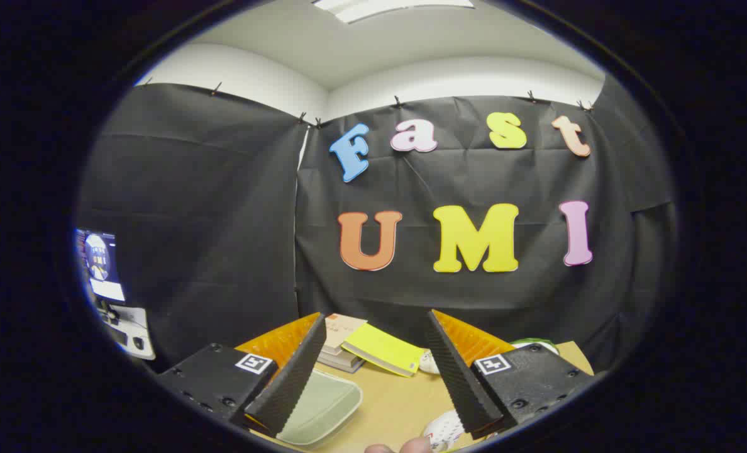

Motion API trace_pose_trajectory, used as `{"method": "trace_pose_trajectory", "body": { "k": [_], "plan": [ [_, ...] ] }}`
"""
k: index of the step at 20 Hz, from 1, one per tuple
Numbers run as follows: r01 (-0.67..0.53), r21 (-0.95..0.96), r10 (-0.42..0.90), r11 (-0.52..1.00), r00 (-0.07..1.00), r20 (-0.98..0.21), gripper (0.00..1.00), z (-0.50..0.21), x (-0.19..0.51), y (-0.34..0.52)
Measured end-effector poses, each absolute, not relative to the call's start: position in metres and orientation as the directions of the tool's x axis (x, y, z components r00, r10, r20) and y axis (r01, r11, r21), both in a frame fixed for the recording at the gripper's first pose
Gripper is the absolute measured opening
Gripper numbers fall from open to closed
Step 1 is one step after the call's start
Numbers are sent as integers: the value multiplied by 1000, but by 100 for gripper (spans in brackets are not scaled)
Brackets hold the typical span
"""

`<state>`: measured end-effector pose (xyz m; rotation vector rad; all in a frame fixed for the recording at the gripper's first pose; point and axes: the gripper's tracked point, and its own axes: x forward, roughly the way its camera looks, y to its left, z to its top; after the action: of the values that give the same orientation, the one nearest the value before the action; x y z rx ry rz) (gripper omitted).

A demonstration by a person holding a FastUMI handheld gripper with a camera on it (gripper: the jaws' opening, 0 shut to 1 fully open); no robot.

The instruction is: Open the storage box then place both shoes into the box .Put the left shoe in first, then the right shoe, with the right side of both shoes facing outward in a uniform manner.

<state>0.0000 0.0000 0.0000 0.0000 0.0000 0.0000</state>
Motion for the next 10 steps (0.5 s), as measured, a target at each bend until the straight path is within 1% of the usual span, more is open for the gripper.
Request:
{"method": "trace_pose_trajectory", "body": {
  "k": [5, 10],
  "plan": [
    [-1, -5, 1, 1000, 1000, -2, 100, 3, 1, 1],
    [2, -9, -3, 1000, 1000, -28, 100, -3, 0, -3]
  ]
}}
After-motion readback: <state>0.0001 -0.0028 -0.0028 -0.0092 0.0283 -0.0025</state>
